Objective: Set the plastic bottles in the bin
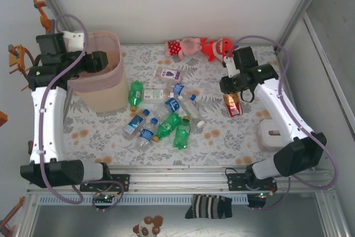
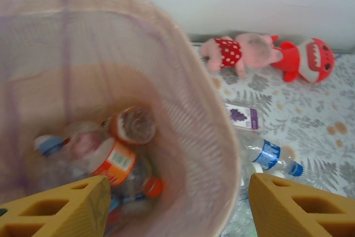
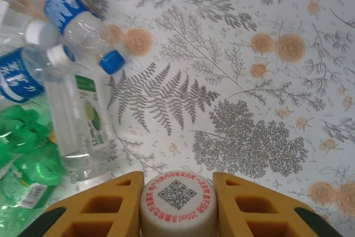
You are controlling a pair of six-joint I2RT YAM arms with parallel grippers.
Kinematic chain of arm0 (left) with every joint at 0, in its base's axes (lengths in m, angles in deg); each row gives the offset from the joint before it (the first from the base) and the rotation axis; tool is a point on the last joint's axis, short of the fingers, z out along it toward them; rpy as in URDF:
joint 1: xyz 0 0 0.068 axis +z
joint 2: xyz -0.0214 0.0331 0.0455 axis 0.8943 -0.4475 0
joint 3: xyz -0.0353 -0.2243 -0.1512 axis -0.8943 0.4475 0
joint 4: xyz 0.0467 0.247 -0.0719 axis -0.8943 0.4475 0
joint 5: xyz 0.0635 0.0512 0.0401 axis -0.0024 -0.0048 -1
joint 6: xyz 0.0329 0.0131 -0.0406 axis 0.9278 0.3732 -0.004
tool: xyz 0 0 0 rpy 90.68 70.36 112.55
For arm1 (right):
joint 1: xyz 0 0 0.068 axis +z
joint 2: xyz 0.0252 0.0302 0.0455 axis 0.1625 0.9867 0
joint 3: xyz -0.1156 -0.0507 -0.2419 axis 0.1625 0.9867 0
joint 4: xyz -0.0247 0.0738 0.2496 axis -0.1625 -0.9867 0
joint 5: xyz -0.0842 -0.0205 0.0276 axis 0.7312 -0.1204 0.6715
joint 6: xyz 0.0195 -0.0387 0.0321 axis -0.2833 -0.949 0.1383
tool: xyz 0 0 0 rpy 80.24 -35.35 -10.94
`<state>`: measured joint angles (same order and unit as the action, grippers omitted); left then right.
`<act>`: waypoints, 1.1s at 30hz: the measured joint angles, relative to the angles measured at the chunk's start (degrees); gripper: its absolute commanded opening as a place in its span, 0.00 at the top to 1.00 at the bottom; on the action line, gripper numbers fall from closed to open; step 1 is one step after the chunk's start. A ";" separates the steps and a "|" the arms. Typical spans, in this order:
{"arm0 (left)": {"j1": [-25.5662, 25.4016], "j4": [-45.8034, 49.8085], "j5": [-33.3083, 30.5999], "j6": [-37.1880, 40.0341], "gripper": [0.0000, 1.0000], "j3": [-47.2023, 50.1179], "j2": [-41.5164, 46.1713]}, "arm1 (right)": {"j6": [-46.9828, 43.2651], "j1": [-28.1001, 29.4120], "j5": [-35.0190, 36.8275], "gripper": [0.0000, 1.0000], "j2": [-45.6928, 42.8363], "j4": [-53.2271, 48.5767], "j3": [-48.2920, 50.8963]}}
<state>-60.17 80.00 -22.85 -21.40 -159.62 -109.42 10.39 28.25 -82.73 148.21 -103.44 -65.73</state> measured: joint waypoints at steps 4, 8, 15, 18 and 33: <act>4.04 1.99 -1.38 -1.42 0.37 1.92 4.17 | 0.04 0.33 -0.66 0.85 -0.92 0.28 -0.33; 4.68 2.84 -1.68 -2.54 0.39 4.22 7.17 | 0.02 0.33 -1.16 0.85 -1.07 0.26 -0.33; 4.68 4.24 1.64 -5.60 0.44 12.04 13.14 | -0.07 0.37 -1.27 0.85 -1.07 -0.15 -0.33; 4.68 3.89 3.08 -6.60 0.46 15.32 14.80 | -0.24 0.42 -1.51 0.85 -1.07 -0.17 -0.33; 8.63 1.14 0.42 -5.55 0.51 18.51 6.91 | -0.20 2.08 -1.57 0.84 -1.46 -0.55 -1.36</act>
<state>-51.54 81.14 -22.44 -26.95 -141.11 -102.52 10.19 30.32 -84.30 146.74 -103.99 -67.09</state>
